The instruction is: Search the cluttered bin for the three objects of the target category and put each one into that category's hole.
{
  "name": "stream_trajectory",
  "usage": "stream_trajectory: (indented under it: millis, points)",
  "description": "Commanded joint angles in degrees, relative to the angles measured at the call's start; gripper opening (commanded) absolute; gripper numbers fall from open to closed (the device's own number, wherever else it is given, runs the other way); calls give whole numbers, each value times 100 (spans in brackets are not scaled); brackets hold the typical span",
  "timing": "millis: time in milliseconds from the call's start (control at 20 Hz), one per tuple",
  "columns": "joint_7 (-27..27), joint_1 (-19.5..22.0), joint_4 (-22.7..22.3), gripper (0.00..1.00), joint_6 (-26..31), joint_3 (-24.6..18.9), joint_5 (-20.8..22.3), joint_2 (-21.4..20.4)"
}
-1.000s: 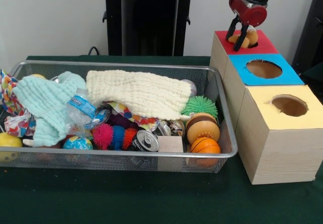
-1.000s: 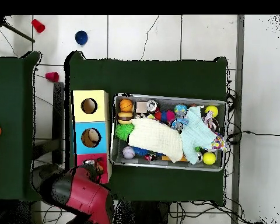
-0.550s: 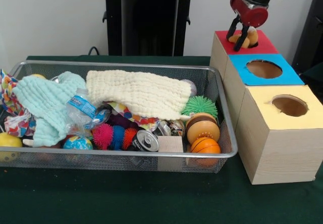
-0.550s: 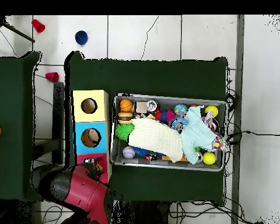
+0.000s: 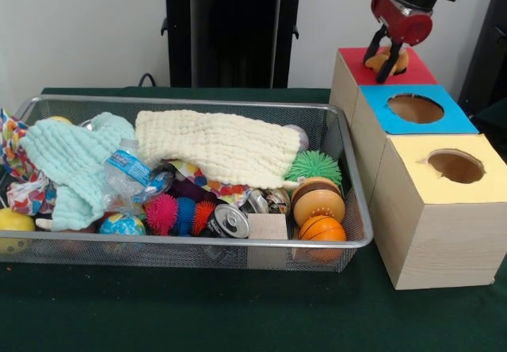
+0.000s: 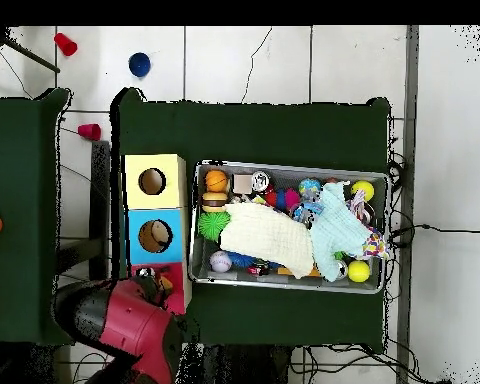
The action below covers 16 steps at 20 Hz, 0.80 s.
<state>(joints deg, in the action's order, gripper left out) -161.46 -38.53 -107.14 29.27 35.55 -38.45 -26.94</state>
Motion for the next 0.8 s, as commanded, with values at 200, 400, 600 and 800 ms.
stream_trajectory:
  millis: [200, 400, 600, 800]
  points:
    - [-2255, -47, 1085, 100, 688, -214, -440, 309]
    - [-2372, -65, 1217, 100, 781, -206, -454, 310]
    - [-2393, -74, 1229, 100, 668, -257, -467, 378]
    - [-2188, 2, 1011, 100, 339, -408, -506, 334]
